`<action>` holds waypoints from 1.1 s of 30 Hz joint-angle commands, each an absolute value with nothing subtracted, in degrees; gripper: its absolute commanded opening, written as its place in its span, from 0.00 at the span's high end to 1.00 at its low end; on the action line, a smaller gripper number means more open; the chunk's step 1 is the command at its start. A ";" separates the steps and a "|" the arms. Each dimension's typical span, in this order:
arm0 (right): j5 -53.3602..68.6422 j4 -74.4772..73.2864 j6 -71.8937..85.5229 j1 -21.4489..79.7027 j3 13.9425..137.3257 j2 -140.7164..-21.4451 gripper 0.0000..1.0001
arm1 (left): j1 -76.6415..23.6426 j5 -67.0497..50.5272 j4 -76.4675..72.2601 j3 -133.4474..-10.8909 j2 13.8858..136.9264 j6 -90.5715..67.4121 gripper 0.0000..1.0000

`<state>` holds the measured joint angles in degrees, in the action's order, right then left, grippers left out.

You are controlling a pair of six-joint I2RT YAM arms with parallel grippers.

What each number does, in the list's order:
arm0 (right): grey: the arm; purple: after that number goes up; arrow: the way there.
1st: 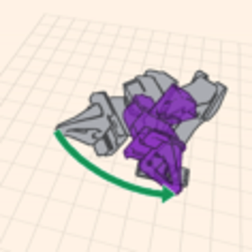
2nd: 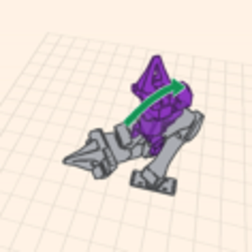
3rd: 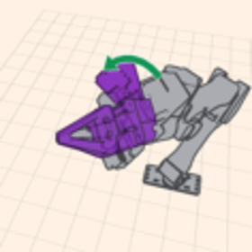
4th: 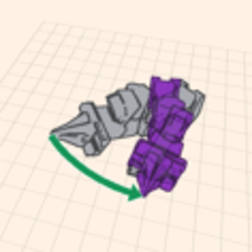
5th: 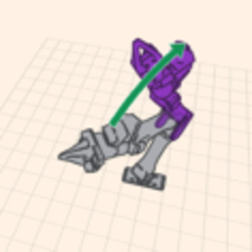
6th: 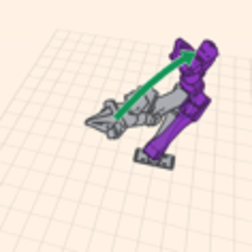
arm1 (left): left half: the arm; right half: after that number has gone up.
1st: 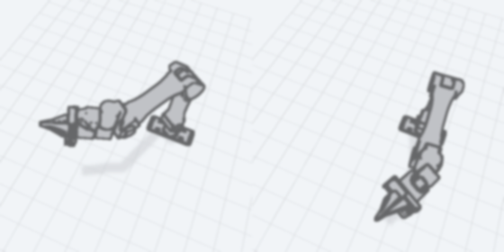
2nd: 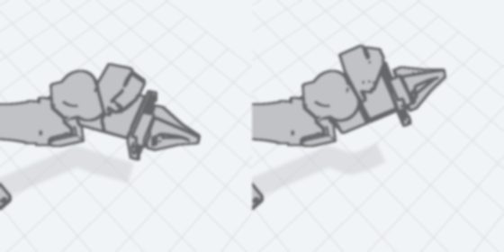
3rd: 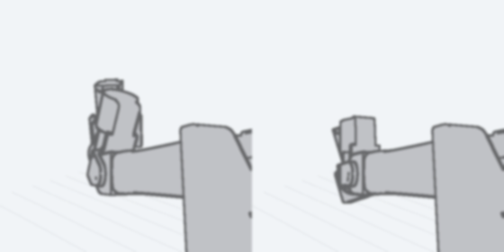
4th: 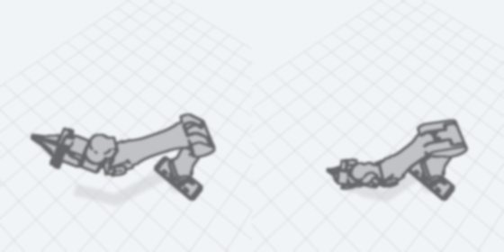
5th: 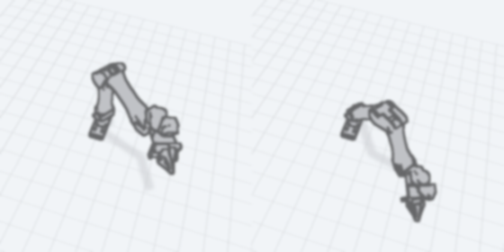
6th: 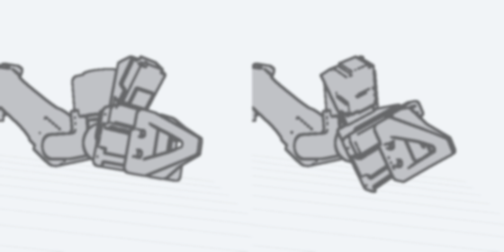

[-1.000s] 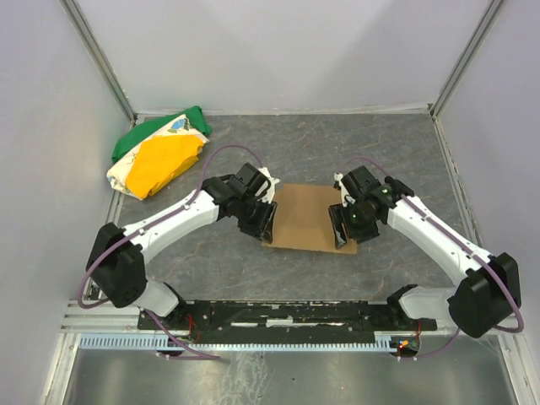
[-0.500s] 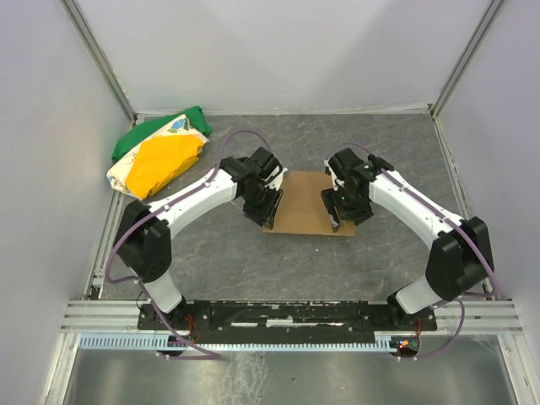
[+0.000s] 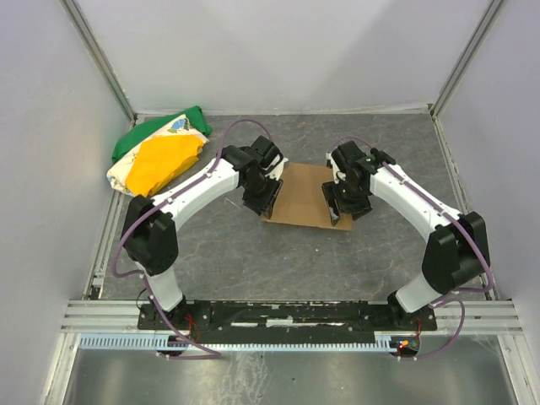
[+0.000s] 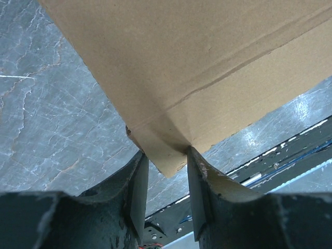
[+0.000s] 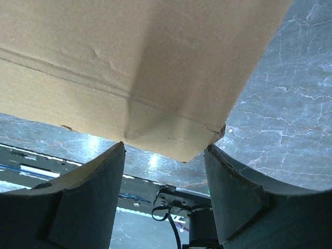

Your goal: Fold the paper box

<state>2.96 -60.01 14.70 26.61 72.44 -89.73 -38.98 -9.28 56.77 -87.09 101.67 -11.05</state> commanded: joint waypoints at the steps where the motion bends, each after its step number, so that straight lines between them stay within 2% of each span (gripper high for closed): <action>1: 12.05 -52.12 15.69 26.37 77.99 -89.75 0.31 | -40.08 -14.55 51.79 -90.46 102.17 -8.91 0.59; 10: 12.19 -54.46 13.62 25.55 81.82 -92.20 0.32 | -39.99 -12.13 53.92 -88.96 101.16 -7.55 0.60; 33: 18.02 -56.51 10.78 25.58 77.29 -93.44 0.33 | -39.78 -13.62 59.12 -89.97 103.45 -4.12 0.63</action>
<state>9.52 -60.51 10.98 24.47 77.78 -93.47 -38.74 -7.68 63.92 -87.83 104.01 -6.96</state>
